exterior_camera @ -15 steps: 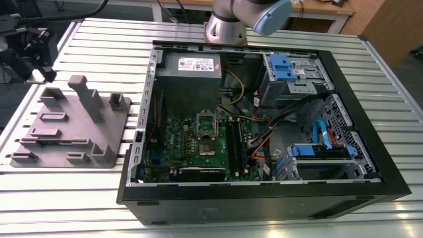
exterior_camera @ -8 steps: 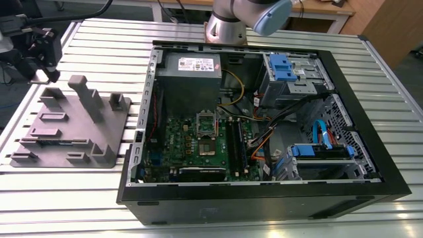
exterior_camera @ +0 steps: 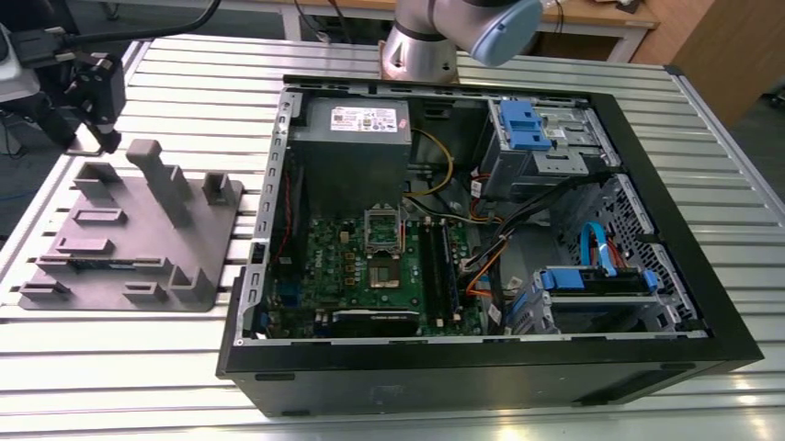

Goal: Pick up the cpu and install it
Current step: 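Pick up the cpu and move it towards the insertion slot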

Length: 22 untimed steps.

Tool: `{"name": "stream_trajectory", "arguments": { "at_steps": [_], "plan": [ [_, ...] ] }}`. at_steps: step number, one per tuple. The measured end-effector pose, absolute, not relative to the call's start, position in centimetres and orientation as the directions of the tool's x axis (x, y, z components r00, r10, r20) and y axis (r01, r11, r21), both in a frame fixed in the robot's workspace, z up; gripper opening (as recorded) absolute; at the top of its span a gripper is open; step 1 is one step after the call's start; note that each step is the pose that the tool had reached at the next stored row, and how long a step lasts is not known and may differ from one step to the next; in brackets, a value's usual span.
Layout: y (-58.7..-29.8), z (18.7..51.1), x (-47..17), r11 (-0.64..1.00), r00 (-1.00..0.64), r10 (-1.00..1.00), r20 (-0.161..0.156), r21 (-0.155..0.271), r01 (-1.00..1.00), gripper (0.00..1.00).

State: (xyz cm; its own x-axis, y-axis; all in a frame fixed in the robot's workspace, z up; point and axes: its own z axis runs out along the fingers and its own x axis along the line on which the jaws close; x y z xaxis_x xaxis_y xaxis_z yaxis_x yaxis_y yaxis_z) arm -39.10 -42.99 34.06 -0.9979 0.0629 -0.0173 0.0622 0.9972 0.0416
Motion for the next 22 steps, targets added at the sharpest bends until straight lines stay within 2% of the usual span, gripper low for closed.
{"name": "stream_trajectory", "arguments": {
  "at_steps": [22],
  "plan": [
    [-43.0, 34.1, -36.6, 0.997, -0.998, 0.063, -0.017, 0.042, 0.062, 0.47]
  ]
}}
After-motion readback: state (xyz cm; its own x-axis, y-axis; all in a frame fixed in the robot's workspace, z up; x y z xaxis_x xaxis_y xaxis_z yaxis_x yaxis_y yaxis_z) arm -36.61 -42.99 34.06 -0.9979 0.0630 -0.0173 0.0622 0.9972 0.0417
